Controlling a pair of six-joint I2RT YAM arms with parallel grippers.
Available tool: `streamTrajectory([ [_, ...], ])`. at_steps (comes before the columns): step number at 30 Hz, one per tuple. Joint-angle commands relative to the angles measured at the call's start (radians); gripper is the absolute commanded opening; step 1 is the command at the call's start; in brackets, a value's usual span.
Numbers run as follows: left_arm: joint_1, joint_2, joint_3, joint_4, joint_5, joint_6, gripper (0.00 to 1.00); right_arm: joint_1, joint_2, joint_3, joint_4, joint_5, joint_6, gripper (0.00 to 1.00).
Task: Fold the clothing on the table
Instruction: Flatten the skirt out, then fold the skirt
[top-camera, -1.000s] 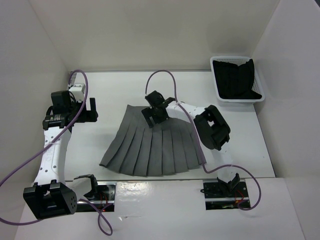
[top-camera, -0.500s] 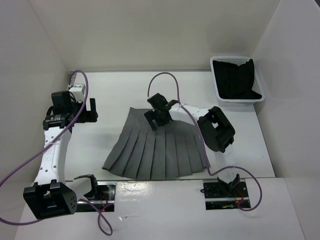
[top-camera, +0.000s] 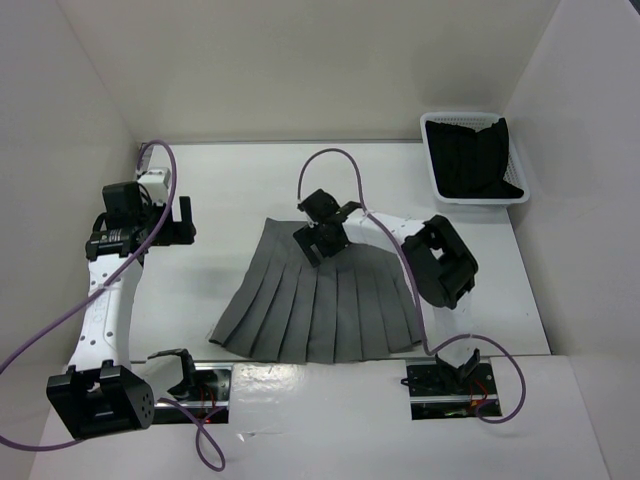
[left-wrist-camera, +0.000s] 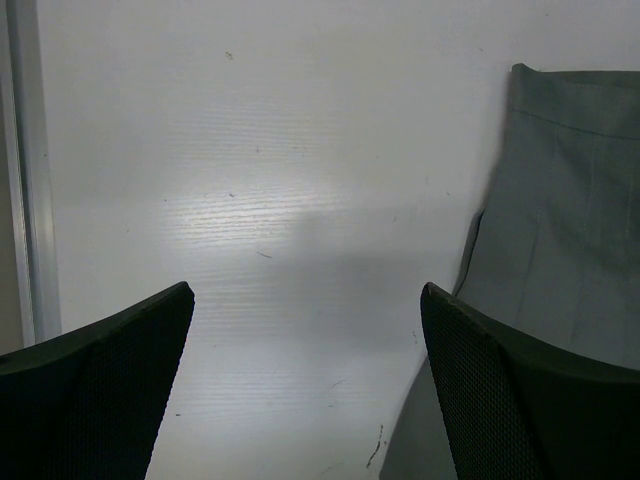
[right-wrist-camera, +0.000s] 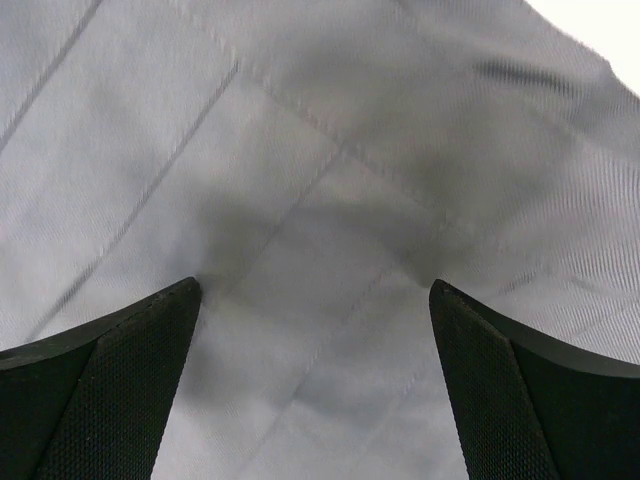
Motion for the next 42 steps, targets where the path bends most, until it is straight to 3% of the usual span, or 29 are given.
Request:
streamTrajectory([
  [1, 0.004, -0.049, -0.005, 0.025, 0.031, -0.02, 1.0, -0.005, -0.111, -0.013, -0.04, -0.012, -0.04, 0.99],
  [6, 0.004, -0.075, 0.017, 0.015, 0.114, -0.001, 1.0, -0.005, -0.243, 0.05, -0.054, -0.054, -0.068, 0.99],
  [10, -0.065, -0.011, 0.077, 0.001, 0.155, 0.029, 1.0, -0.014, -0.314, 0.072, -0.066, -0.034, -0.091, 0.99],
  [20, -0.26, 0.396, 0.218, 0.087, 0.267, 0.091, 0.95, -0.267, -0.389, -0.066, 0.025, -0.164, -0.12, 0.94],
  [25, -0.292, 0.59, 0.297, 0.087, 0.287, 0.123, 0.8, -0.372, -0.386, -0.08, 0.046, -0.223, -0.131, 0.87],
  [30, -0.31, 0.697, 0.318, 0.108, 0.287, 0.123, 0.64, -0.381, -0.366, -0.08, 0.046, -0.237, -0.131, 0.87],
  [37, -0.311, 0.823, 0.357, 0.137, 0.341, 0.063, 0.59, -0.39, -0.357, -0.089, 0.046, -0.246, -0.131, 0.87],
  [42, -0.33, 0.833, 0.357, 0.185, 0.33, -0.015, 0.56, -0.39, -0.366, -0.109, 0.046, -0.246, -0.14, 0.87],
])
